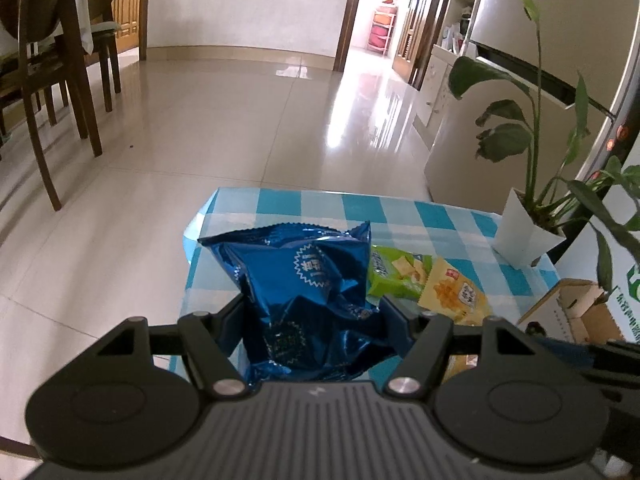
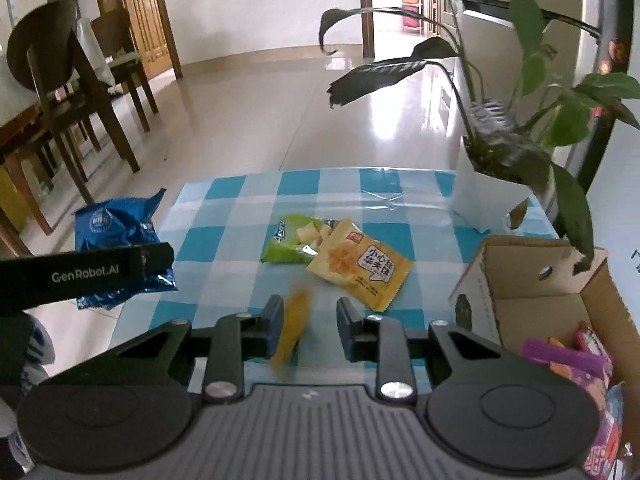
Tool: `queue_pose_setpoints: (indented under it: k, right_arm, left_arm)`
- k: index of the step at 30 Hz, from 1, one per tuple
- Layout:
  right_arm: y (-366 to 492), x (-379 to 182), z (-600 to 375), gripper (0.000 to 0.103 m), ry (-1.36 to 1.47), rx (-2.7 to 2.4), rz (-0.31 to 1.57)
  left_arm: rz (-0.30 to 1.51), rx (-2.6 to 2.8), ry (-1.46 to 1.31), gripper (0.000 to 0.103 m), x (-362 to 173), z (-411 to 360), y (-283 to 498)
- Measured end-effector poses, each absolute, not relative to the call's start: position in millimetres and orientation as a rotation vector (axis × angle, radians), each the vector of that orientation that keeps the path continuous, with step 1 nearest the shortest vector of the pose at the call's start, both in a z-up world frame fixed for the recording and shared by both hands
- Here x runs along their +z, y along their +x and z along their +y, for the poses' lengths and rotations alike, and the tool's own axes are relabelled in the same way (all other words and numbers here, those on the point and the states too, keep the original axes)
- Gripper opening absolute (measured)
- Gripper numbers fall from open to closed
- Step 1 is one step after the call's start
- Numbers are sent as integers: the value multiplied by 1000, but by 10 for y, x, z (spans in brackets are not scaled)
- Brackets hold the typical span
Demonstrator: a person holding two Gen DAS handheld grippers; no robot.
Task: Organize snacks
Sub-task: 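Lift the dark blue bag with the left gripper while the right closes on the yellow waffle pack, then hold the dark blue bag in the left gripper while the right lifts the yellow waffle pack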
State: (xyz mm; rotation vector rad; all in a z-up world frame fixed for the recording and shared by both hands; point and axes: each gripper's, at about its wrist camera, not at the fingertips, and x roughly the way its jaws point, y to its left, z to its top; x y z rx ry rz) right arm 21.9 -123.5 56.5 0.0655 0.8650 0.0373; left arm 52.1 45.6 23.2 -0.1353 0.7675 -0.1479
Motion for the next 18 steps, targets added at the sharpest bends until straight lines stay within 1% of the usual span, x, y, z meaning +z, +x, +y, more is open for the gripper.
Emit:
queue_pose_setpoints:
  k: [7,8,9,10,11,15,18]
  right_arm:
    - [221,409,-1384,35,146,56,963]
    - [206,414,-1390,36,142,59,964]
    - [196,420,-1410,42,140,58,962]
    - [197,414,-1432,51,148,59,959]
    - [211,391,-1467,53,166,54,956]
    - [312,241,-1591,53,242,-4,963]
    - [418,117,-1626,57,302,-6,956]
  left_arm:
    - [782,-171,-167,69,227,389,375]
    - [782,-178,-168,69,236,378,371]
    - [781,-182,-168,69,245,368,375]
    - [777,-185,-169,69,261,360,380]
    - [772,-187,-174,69,284,352,383]
    - [758,-198,-218,69,348,360,383]
    - [752,-201,-218,69,371,362,386]
